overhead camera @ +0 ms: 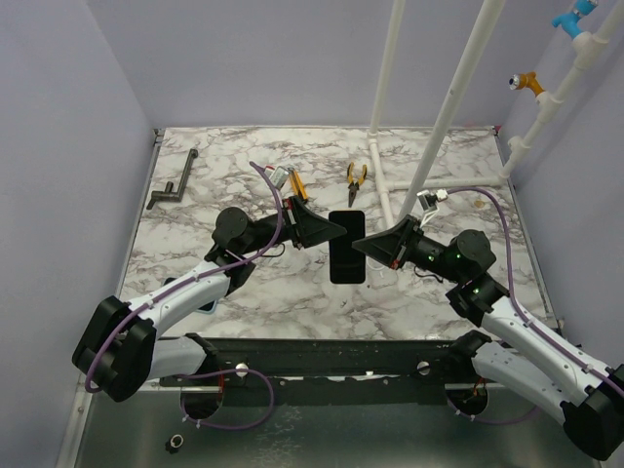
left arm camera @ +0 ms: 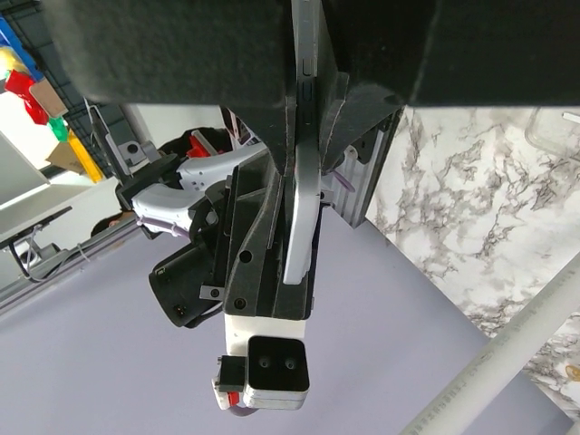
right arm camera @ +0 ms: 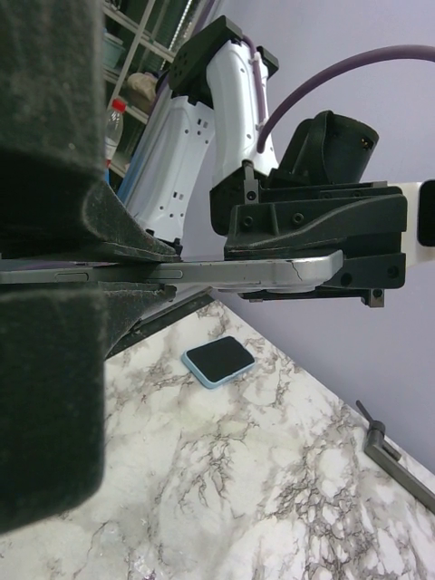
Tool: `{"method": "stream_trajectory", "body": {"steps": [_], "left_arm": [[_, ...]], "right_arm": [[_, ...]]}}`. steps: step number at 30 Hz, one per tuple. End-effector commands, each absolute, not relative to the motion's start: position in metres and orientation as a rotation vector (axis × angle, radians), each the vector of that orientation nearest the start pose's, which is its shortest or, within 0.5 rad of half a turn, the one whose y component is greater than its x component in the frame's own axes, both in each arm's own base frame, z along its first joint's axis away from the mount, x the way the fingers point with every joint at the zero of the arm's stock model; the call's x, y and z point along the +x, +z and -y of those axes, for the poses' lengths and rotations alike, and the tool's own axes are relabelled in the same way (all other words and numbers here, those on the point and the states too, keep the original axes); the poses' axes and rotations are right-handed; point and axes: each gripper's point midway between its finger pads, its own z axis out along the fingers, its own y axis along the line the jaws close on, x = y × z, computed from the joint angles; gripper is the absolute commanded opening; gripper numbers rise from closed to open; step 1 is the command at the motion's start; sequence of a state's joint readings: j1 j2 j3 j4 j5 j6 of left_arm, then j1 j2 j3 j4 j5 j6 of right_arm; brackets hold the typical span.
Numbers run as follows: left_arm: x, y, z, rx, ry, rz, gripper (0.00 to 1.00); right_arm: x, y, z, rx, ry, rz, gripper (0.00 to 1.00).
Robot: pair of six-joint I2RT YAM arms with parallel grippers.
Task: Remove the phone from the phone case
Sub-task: Place the phone at the center of the board.
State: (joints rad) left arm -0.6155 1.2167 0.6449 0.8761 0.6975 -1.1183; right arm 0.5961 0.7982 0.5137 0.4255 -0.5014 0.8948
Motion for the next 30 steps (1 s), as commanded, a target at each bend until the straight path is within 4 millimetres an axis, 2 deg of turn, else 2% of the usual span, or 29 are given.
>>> {"method": "stream_trajectory", "body": {"steps": [1, 2, 6, 8, 11, 14, 16, 20, 23, 26, 30], "left_arm": [[0.203, 0.318, 0.317, 0.322, -1.831, -1.56, 0.0], [0.203, 0.318, 0.317, 0.321, -1.829, -1.56, 0.0], [0.206, 0.316, 0.313, 0.303, -1.781, -1.578, 0.0], [0.214, 0.314, 0.308, 0.271, -1.702, -1.607, 0.0], [0.226, 0.309, 0.294, 0.225, -1.565, -1.658, 0.0], [0.245, 0.306, 0.271, 0.171, -1.37, -1.721, 0.0], [0.263, 0.294, 0.251, 0.116, -1.208, -1.799, 0.0], [0.302, 0.254, 0.198, -0.064, -0.899, -1.974, 0.0], [0.329, 0.228, 0.17, -0.162, -0.719, -2.074, 0.0], [0.36, 0.215, 0.149, -0.238, -0.621, -2.127, 0.0], [0.399, 0.192, 0.122, -0.281, -0.453, -2.191, 0.0]], "right_arm": [[0.185, 0.301, -0.261, -0.23, 1.534, -1.615, 0.06], [0.185, 0.301, -0.261, -0.224, 1.532, -1.623, 0.13], [0.189, 0.3, -0.257, -0.158, 1.51, -1.685, 0.55], [0.192, 0.295, -0.253, -0.127, 1.461, -1.743, 0.66], [0.195, 0.292, -0.243, -0.089, 1.364, -1.801, 0.72], [0.199, 0.284, -0.227, -0.029, 1.253, -1.84, 0.76], [0.201, 0.277, -0.217, 0.02, 1.199, -1.853, 0.78], [0.205, 0.255, -0.201, 0.2, 1.153, -1.887, 0.81], [0.207, 0.237, -0.2, 0.253, 1.158, -1.908, 0.81], [0.208, 0.219, -0.203, 0.251, 1.136, -1.962, 0.8], [0.199, 0.193, -0.212, 0.122, 1.117, -2.081, 0.79]]}}
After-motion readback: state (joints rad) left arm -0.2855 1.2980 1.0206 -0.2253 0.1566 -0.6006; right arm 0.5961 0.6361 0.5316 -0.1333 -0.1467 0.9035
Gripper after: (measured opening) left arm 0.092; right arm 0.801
